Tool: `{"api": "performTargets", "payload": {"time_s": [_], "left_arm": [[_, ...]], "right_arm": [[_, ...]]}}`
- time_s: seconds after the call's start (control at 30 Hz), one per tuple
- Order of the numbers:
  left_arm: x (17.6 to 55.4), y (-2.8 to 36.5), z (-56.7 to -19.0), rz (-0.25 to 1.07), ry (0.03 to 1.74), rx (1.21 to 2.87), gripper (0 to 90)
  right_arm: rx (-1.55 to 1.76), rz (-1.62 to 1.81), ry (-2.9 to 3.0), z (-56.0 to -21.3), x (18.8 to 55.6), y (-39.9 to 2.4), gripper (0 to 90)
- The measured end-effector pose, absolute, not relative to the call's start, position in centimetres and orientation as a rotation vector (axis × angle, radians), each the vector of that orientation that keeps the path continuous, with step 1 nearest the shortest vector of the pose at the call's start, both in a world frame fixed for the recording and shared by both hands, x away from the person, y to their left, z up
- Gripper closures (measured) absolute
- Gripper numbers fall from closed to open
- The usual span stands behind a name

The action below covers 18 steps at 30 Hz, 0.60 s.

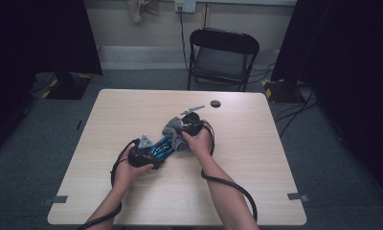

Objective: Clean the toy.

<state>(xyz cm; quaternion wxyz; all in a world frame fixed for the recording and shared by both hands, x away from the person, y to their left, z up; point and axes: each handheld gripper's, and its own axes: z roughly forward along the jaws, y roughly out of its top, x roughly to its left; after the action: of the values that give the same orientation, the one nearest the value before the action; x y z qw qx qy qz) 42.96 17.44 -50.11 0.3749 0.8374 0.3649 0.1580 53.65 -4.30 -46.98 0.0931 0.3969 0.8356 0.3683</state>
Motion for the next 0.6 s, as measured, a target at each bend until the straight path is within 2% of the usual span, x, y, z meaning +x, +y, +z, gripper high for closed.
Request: {"api": "performTargets", "payload": {"time_s": [0.6], "left_arm": [[43.0, 17.4, -50.1, 0.404, 0.934, 2.144, 24.1]], "right_arm": [[1.250, 1.018, 2.398, -48.1, 54.2, -5.9, 77.7]]}}
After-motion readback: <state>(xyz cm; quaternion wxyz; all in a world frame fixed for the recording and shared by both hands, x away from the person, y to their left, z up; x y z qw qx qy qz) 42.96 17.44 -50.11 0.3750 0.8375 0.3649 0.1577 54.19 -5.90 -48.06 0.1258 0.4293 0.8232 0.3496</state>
